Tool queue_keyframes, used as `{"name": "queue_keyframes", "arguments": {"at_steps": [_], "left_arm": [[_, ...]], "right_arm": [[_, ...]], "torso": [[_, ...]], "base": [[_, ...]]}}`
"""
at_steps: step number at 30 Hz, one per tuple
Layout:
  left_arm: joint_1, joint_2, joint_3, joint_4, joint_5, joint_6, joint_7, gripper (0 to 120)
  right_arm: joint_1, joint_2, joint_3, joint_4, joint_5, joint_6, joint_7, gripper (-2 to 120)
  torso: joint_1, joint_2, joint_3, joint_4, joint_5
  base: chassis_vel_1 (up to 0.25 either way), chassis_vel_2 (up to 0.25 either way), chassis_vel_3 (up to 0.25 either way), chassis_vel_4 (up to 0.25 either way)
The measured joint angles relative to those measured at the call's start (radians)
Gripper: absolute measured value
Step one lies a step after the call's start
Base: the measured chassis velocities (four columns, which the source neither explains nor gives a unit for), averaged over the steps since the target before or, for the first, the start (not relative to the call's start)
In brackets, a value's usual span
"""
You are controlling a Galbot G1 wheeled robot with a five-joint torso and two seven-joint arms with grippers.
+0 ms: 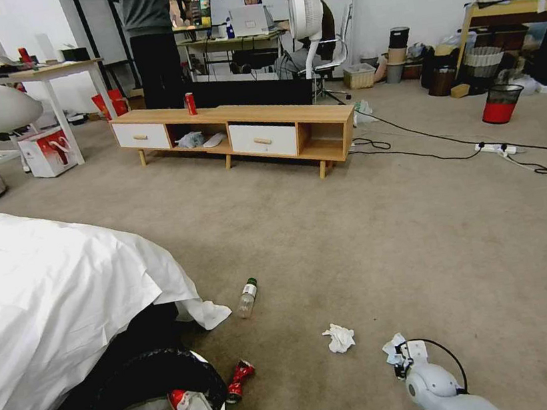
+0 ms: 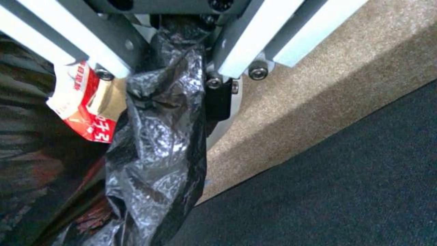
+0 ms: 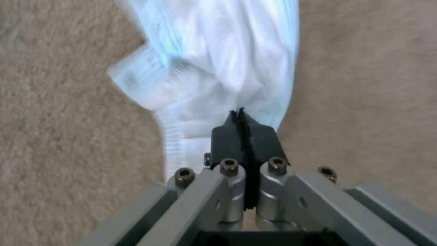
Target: Pick up the trash bin, then pick up the garbage from the floor and place it into the trash bin.
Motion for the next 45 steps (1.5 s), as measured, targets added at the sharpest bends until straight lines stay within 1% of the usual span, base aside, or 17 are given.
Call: {"name": "queue_keyframes", "arguments": {"at_steps": [2,6,11,19,22,24,25,27,28,30,31,34,38,40,41,43,45], "left_arm": [[-0.004,-0.001,0.004,-0.001,0.001,0.0,0.0,0],[-0.006,-0.006,0.01,-0.004,0.004,0.0,0.001,0],[-0.003,-0.006,0.011,-0.008,0.008,0.001,0.002,0],[-0.002,-0.005,0.011,-0.011,0.007,0.001,0.003,0],[-0.001,-0.002,0.01,-0.011,0.007,0.001,0.003,0],[0.001,-0.001,0.009,-0.013,0.006,0.001,0.003,0],[0.001,-0.001,0.009,-0.013,0.006,0.001,0.003,0],[0.002,0.001,0.007,-0.013,0.006,0.001,0.003,0],[0.002,0.001,0.007,-0.013,0.006,0.001,0.003,0],[-0.001,0.001,0.007,-0.013,0.005,0.002,0.003,0],[-0.001,0.001,0.007,-0.013,0.005,0.002,0.003,0],[-0.005,0.003,0.007,-0.01,0.002,0.002,0.003,0],[-0.007,0.004,0.006,-0.007,0.001,0.002,0.003,0],[-0.01,0.005,0.006,-0.004,0.001,0.002,0.003,0],[-0.01,0.005,0.006,-0.004,0.001,0.002,0.003,0],[-0.01,0.005,0.006,-0.001,0.0,0.002,0.003,0],[-0.01,0.005,0.006,0.0,0.0,0.002,0.003,0]], "right_arm": [[-0.02,-0.039,0.004,0.052,0.018,-0.007,0.006,0],[-0.024,-0.046,0.0,0.072,0.032,-0.009,0.016,0],[-0.042,-0.076,0.001,0.165,0.066,-0.015,0.037,0],[-0.057,-0.084,0.002,0.228,0.053,0.004,0.041,0],[-0.061,-0.085,0.001,0.238,0.047,0.004,0.042,7],[-0.057,-0.081,0.0,0.223,0.043,0.004,0.045,19],[-0.057,-0.081,0.0,0.223,0.043,0.004,0.045,19],[-0.054,-0.083,0.0,0.211,0.042,-0.003,0.045,32],[-0.054,-0.083,0.0,0.211,0.042,-0.003,0.045,32],[-0.053,-0.083,0.0,0.197,0.041,-0.009,0.045,43],[-0.053,-0.083,0.0,0.197,0.041,-0.009,0.045,43],[-0.051,-0.083,0.0,0.179,0.039,-0.012,0.045,57],[-0.047,-0.082,-0.001,0.162,0.037,-0.013,0.044,67],[-0.036,-0.07,-0.004,0.135,0.034,-0.013,0.041,80],[-0.036,-0.07,-0.004,0.135,0.034,-0.013,0.041,80],[-0.027,-0.058,-0.007,0.112,0.031,-0.012,0.035,90],[-0.024,-0.054,-0.008,0.105,0.03,-0.011,0.033,93]], "torso": [[0.0,0.0,0.0,-0.0004,-0.0014],[0.0,0.0,0.0,-0.0002,0.0003],[0.0,0.0,0.0,0.0001,-0.0007],[0.0,0.0,0.0,0.0002,-0.0005],[0.0,0.0,0.0,0.0,-0.0005],[0.0,0.0,0.0,-0.0001,-0.0003],[0.0,0.0,0.0,-0.0001,-0.0003],[0.0,0.0,0.0,0.0001,-0.0005],[0.0,0.0,0.0,0.0001,-0.0005],[0.0,0.0,0.0,0.0,-0.0004],[0.0,0.0,0.0,0.0,-0.0004],[0.0,0.0,0.0,0.0,-0.0004],[0.0,0.0,0.0,0.0,-0.0005],[0.0,0.0,0.0,-0.0001,-0.0004],[0.0,0.0,0.0,-0.0001,-0.0004],[0.0,0.0,0.0,0.0001,-0.0004],[0.0,0.0,0.0,0.0,-0.0005]], "base": [[0.0,0.0,0.0,0.0],[0.0,0.0,0.0,0.0],[0.0,0.0,0.0,0.0],[0.0,0.0,0.0,0.0],[0.0,0.0,0.0,0.0],[0.0,0.0,0.0,0.0],[0.0,0.0,0.0,0.0],[0.0,0.0,0.0,0.0],[0.0,0.0,0.0,0.0],[0.0,0.0,0.0,0.0],[0.0,0.0,0.0,0.0],[0.0,0.0,0.0,0.0],[0.0,0.0,0.0,0.0],[0.0,0.0,0.0,0.0],[0.0,0.0,0.0,0.0],[0.0,0.0,0.0,0.0],[0.0,0.0,0.0,0.0]]}}
